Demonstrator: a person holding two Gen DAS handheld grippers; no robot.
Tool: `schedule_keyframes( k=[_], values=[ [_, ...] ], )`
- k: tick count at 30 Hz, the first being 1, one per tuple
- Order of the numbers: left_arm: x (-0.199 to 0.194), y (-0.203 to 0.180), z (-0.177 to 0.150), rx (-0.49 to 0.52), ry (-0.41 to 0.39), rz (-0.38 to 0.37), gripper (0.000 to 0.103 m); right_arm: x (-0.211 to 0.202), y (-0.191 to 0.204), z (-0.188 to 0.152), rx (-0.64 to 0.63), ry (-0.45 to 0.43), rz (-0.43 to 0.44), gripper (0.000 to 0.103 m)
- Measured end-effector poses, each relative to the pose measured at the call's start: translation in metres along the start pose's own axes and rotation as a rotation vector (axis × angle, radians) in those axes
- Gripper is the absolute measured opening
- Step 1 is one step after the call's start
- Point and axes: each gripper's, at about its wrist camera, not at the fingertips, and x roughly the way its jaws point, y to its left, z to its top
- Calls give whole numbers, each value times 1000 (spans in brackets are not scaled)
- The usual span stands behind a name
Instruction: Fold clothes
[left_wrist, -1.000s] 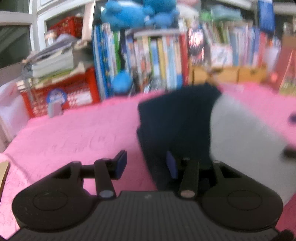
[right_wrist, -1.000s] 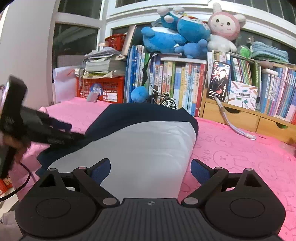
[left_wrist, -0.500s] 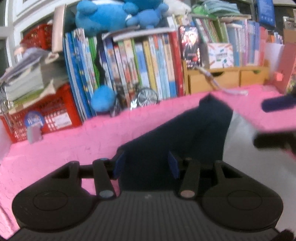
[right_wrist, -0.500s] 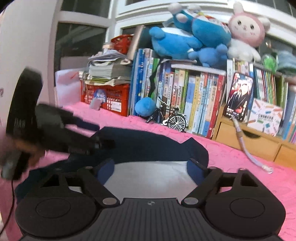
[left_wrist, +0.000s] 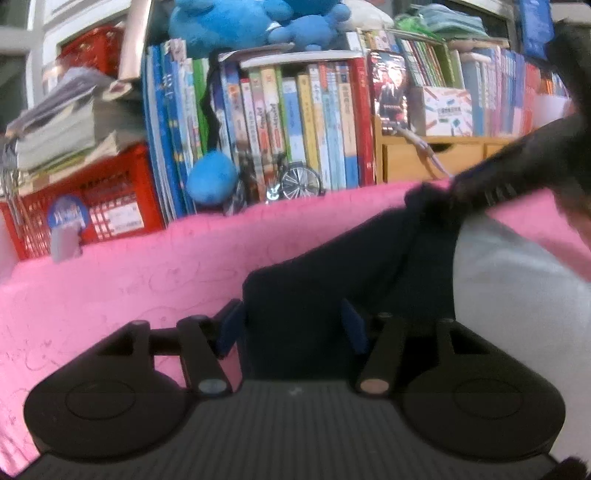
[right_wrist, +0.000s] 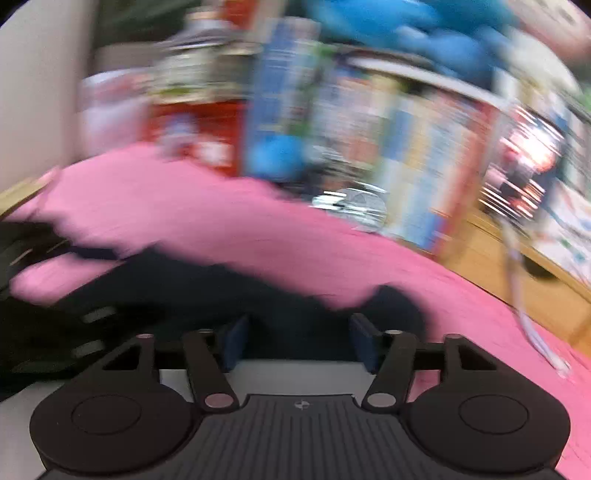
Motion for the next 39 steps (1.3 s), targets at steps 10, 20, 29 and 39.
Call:
schedule_keyframes(
  k=[10, 20, 29, 39],
  values=[
    [-29, 31, 2, -149, 36, -10, 58, -14, 2, -11, -20, -17, 202, 56],
    [-53, 26, -6, -160, 40, -40, 61, -4, 28, -15, -84, 33, 169, 63],
    [-44, 85, -23, -673, 186, -334, 63, -72, -22, -44, 146, -39, 209, 85],
    [-3, 99, -28, -847, 281, -387, 70, -64, -103, -115, 660, 40, 279, 91]
  ],
)
